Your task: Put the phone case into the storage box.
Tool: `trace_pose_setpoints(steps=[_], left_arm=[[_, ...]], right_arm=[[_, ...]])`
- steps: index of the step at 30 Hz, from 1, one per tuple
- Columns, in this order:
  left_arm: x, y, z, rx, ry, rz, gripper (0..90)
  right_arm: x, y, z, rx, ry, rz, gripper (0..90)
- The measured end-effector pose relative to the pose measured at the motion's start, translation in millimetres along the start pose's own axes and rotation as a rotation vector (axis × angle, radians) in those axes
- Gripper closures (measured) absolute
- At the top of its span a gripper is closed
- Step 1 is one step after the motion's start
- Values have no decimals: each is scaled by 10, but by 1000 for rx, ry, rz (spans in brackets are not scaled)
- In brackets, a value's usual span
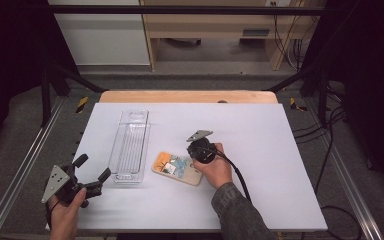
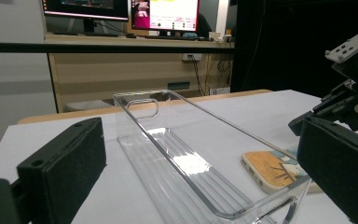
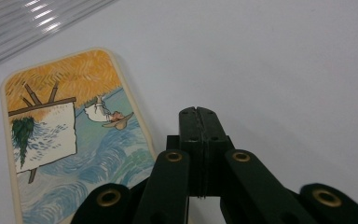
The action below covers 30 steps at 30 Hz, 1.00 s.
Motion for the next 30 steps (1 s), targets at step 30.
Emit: trace_pose_setpoints(steps=[30], left_arm=[[18, -19, 4, -4, -2, 13, 13]], right_arm=[[-126, -287, -104, -44, 30, -47, 900]])
Point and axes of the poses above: each handheld gripper's, and its own axes: y roughly backward along the jaws, z roughly out of its underside, x roughly to its right, the point moved 3 cm from there along -y, roughly forward along the jaws, and after that the axes turned 14 degrees about -x, right-handed, at the moved point
